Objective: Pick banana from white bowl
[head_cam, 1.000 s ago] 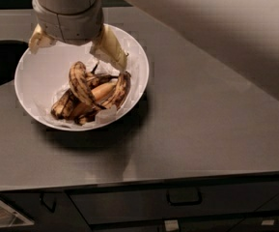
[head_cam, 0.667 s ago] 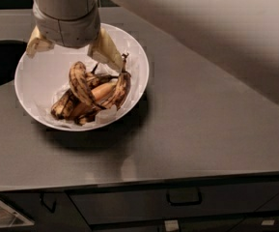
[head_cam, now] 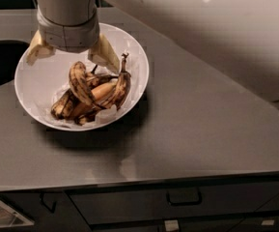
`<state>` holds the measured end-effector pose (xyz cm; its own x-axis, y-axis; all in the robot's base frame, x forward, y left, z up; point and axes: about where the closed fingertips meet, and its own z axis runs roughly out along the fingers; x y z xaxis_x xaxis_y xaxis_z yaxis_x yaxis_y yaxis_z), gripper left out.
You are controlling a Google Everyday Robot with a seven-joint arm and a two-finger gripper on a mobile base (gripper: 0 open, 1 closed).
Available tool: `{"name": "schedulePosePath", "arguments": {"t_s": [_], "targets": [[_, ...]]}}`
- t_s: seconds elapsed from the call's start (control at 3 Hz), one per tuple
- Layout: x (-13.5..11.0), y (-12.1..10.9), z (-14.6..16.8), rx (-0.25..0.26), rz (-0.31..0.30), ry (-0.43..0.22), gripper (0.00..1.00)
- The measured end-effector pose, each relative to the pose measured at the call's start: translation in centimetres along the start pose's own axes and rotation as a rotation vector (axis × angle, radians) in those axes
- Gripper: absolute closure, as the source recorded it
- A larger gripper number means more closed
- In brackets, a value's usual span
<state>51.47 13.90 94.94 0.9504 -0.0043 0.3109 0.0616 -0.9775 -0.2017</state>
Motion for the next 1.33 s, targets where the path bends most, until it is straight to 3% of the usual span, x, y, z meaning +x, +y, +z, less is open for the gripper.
{"name": "schedulePosePath", "arguments": {"t_s": [1.33], "targets": [[0.3,0.0,4.1,0.036,-0.021,-0.124,0.00]]}}
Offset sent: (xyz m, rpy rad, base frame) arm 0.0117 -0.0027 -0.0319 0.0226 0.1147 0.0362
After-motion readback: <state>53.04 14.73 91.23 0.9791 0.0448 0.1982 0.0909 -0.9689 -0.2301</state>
